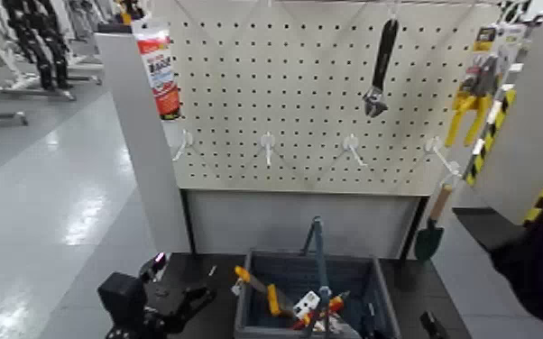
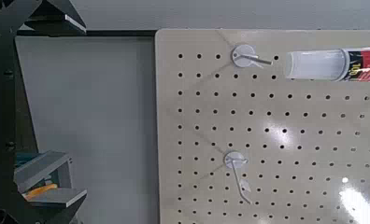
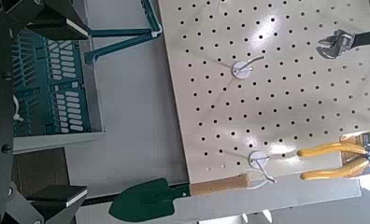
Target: Put the red screwdriver into the crate.
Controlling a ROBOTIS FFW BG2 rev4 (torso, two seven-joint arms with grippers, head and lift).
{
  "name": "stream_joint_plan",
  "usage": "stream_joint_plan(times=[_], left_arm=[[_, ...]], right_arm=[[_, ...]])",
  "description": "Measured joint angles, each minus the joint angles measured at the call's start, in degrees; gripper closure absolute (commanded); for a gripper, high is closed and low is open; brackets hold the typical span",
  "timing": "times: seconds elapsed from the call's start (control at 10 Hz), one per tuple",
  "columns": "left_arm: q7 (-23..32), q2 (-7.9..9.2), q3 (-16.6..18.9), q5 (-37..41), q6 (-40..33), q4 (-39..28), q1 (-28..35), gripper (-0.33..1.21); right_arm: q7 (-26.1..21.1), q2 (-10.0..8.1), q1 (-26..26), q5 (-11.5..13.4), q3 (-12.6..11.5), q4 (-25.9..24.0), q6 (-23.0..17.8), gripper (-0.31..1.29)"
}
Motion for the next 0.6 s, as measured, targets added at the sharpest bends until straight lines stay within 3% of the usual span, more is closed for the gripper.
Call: stream_joint_plan(times=[0.6], left_arm=[[3.5, -0.49, -0.2, -2.8, -3.1, -2.1, 5.4, 0.10]], right_arm=[[0.0, 0.26, 0.4, 1.5, -0.7, -0.3, 0.3, 0.13]])
